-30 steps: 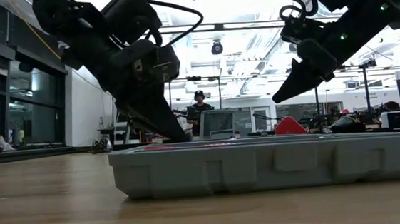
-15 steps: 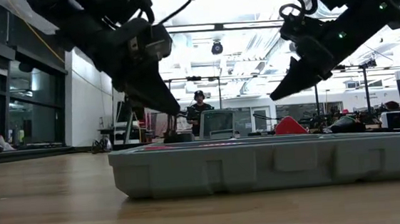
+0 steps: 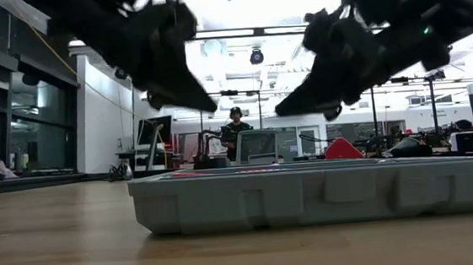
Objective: Prefit tool cases
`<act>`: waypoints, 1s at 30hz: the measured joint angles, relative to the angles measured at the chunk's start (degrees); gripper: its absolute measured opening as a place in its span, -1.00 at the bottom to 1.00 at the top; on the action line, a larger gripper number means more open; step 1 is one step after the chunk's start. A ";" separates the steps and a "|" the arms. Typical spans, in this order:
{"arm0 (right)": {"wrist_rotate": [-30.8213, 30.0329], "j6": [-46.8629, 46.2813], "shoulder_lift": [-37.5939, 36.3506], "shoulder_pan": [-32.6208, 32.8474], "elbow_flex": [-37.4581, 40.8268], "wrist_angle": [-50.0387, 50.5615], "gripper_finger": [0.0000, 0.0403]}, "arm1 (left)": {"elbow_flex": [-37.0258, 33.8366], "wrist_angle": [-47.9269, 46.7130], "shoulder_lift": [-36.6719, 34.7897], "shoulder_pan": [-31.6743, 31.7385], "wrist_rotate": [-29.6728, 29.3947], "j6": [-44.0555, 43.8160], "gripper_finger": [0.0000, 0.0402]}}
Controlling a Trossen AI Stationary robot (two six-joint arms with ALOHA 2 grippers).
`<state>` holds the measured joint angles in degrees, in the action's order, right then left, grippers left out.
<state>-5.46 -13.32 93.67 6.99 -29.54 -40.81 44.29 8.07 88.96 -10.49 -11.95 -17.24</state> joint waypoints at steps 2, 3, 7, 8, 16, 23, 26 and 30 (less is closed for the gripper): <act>0.78 -0.11 3.07 0.02 -2.04 -0.55 -1.00 | 0.02 3.33 -0.63 -1.78 -1.66 2.42 -0.76; 1.29 0.16 4.56 0.02 -3.26 -0.56 -1.00 | 0.02 4.25 -0.85 -2.58 -2.30 3.65 -0.76; 4.23 2.25 9.27 0.01 -9.26 0.87 -1.00 | 0.00 9.26 -2.00 -4.58 -3.86 7.60 -0.76; 4.87 3.01 10.11 0.00 -10.92 2.03 -1.00 | 0.04 9.97 -2.48 -4.82 -3.97 8.54 -0.76; 5.52 8.17 13.18 -0.02 -21.73 18.80 -1.00 | -0.08 9.81 -6.77 -7.41 -9.91 14.72 -0.76; 5.52 8.87 13.20 -0.11 -22.95 20.48 -1.00 | -5.34 13.49 -11.22 -8.25 -10.35 14.81 -0.76; 5.52 8.87 13.20 -0.20 -22.95 20.55 -1.00 | -10.41 19.74 -12.15 -7.84 -7.90 11.87 -0.76; 5.52 8.87 13.20 -0.20 -22.95 20.39 -1.00 | -15.64 25.61 -12.12 -7.77 -9.74 7.16 -0.76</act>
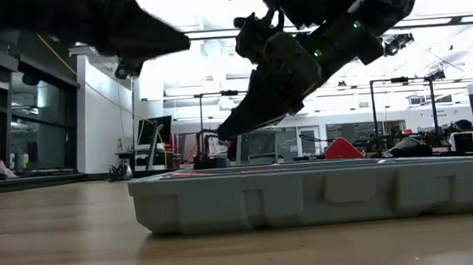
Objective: Prefit tool cases
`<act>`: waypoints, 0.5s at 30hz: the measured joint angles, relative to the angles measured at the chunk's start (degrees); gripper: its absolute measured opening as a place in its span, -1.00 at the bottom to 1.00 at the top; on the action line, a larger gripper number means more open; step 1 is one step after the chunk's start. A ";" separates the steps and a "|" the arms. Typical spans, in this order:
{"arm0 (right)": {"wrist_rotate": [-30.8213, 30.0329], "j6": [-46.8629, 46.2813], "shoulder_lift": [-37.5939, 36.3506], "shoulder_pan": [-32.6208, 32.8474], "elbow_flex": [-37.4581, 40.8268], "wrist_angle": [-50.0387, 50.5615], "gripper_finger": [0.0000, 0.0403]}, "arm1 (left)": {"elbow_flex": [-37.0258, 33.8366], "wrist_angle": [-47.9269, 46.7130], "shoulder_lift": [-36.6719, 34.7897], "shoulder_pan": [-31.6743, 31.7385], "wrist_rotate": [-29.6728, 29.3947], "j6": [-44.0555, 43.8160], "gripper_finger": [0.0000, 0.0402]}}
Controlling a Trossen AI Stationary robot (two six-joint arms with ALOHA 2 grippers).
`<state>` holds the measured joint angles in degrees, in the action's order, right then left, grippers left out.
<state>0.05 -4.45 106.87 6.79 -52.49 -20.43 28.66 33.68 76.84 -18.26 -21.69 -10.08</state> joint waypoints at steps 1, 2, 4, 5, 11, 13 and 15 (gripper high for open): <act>0.00 0.00 0.00 0.00 0.02 0.02 -1.00 | -0.80 0.67 0.02 0.00 -0.92 -1.04 -0.76; 0.00 0.00 0.00 0.00 0.02 -0.07 -1.00 | -1.43 0.79 -0.02 0.04 -2.07 -2.00 -0.76; 0.00 -0.03 0.00 0.02 0.02 -0.16 -1.00 | -1.98 0.71 0.02 0.10 -4.58 -3.58 -0.76; 0.00 -0.08 0.00 0.02 0.02 -0.27 -1.00 | -2.00 0.64 0.02 0.14 -5.25 -4.12 -0.76; 0.00 -0.60 0.02 0.02 0.02 -0.40 -1.00 | -2.00 0.93 -0.35 0.24 -3.70 -3.31 -0.76; 0.00 -0.83 0.02 0.02 0.02 -0.70 -1.00 | -2.00 0.68 -0.32 0.24 -3.41 -3.31 -0.76; 0.00 -1.05 0.02 0.02 0.04 -1.33 -1.00 | -2.00 0.68 -0.31 0.24 -3.44 -3.31 -0.76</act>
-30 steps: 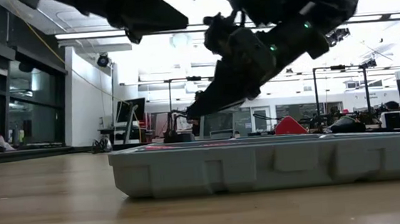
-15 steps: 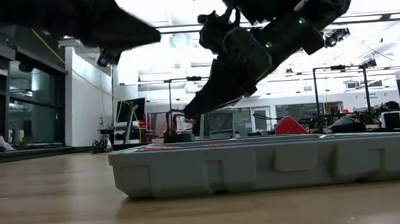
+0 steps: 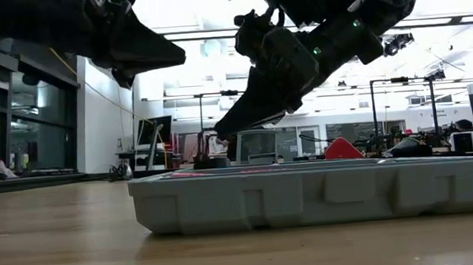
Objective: Prefit tool cases
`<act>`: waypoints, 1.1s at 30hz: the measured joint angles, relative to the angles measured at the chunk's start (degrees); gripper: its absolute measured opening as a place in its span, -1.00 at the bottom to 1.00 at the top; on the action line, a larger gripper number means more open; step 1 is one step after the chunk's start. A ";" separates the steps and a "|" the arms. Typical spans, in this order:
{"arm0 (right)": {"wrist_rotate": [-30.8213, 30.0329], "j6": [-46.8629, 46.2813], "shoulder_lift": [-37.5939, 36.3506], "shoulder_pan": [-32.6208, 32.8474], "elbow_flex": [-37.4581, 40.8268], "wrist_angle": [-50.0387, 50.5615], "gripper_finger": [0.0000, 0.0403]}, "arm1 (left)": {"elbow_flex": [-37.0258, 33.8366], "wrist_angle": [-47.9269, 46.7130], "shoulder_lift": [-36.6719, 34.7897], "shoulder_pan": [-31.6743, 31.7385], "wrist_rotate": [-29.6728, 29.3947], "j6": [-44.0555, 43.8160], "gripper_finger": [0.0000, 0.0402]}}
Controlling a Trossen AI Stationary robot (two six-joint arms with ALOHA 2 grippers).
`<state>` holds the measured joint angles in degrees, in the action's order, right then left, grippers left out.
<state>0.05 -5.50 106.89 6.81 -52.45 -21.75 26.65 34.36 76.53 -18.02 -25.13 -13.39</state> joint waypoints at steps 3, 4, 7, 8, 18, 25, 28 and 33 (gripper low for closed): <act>0.00 -0.02 0.00 0.00 0.00 -1.03 -1.00 | 0.00 -0.03 0.00 0.00 -0.06 0.02 -0.76; 0.00 -0.02 0.00 0.00 0.00 -1.21 -1.00 | 0.00 0.00 -0.02 0.00 -0.06 0.02 -0.76; 0.01 -0.83 0.00 0.00 0.00 -1.26 -1.00 | 0.00 -0.03 0.00 0.00 -0.17 0.04 -0.76; 0.09 -1.36 -0.01 0.00 0.00 -1.22 -1.00 | 0.00 -0.02 0.00 0.00 -0.41 0.04 -0.76; 3.34 -2.79 1.60 0.09 0.00 -0.30 -1.00 | 0.00 -0.03 0.00 0.00 -1.06 0.04 -0.76; 4.50 -5.11 6.89 -0.19 0.04 -4.84 -1.00 | 0.00 -0.07 0.00 0.00 -1.15 -0.02 -0.76; 2.77 -5.01 6.89 -0.46 0.04 -5.75 -1.00 | 0.00 -0.08 -0.01 0.00 -1.16 0.00 -0.76; 1.12 -5.10 6.47 -1.33 0.00 -6.08 -1.00 | 0.00 -0.14 0.00 0.00 -1.19 0.00 -0.76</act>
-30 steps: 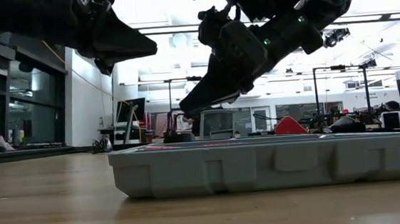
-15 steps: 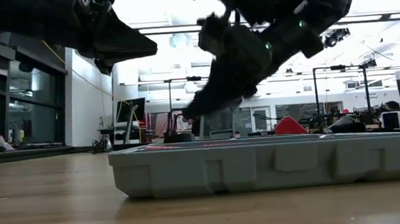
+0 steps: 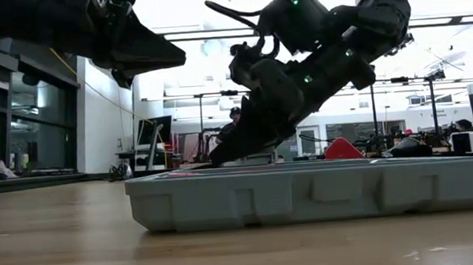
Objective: Prefit tool cases
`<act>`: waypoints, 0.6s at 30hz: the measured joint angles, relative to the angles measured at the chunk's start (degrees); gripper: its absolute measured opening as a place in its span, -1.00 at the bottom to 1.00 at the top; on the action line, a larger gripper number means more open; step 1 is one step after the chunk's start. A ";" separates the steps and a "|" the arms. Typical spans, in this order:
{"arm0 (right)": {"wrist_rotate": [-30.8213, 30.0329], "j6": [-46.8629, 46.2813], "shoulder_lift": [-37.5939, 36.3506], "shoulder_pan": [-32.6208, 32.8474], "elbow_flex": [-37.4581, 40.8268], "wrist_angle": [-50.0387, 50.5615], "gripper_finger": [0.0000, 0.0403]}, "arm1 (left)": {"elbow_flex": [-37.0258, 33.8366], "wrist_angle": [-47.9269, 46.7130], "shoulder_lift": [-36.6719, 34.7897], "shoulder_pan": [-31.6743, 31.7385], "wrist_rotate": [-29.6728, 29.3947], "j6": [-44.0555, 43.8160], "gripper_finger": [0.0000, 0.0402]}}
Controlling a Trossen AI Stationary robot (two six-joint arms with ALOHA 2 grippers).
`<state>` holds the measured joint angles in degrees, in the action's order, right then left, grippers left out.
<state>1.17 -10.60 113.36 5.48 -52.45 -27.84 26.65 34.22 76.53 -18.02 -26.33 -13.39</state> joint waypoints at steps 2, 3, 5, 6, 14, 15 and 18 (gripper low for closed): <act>-0.98 -0.56 0.00 -0.33 0.00 0.24 -1.00 | 0.00 -0.04 0.00 0.00 0.00 0.02 -0.76; -1.34 -0.93 0.00 -0.60 0.00 0.22 -1.00 | 0.00 -0.04 0.00 0.00 0.00 0.00 -0.76; -1.32 -0.96 0.00 -1.00 0.00 0.26 -1.00 | 0.00 -0.04 0.00 0.00 -0.02 0.00 -0.76; -1.13 -0.96 0.00 -1.18 0.00 0.45 -1.00 | 0.00 -0.04 0.00 0.00 -0.03 0.02 -0.76; -0.56 -0.92 0.00 -1.34 0.00 -0.13 -1.00 | 0.00 -0.08 0.00 0.00 -0.04 0.01 -0.76; -0.70 -0.93 0.00 -1.37 0.00 0.09 -1.00 | 0.00 -0.09 0.00 0.00 -0.04 0.02 -0.76; -1.06 -0.93 0.03 -1.78 0.00 1.12 -1.00 | 0.00 -0.09 0.00 0.00 -0.04 0.02 -0.76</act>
<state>0.12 -11.53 113.39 3.70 -52.45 -26.72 26.65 34.13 76.53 -18.02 -26.37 -13.37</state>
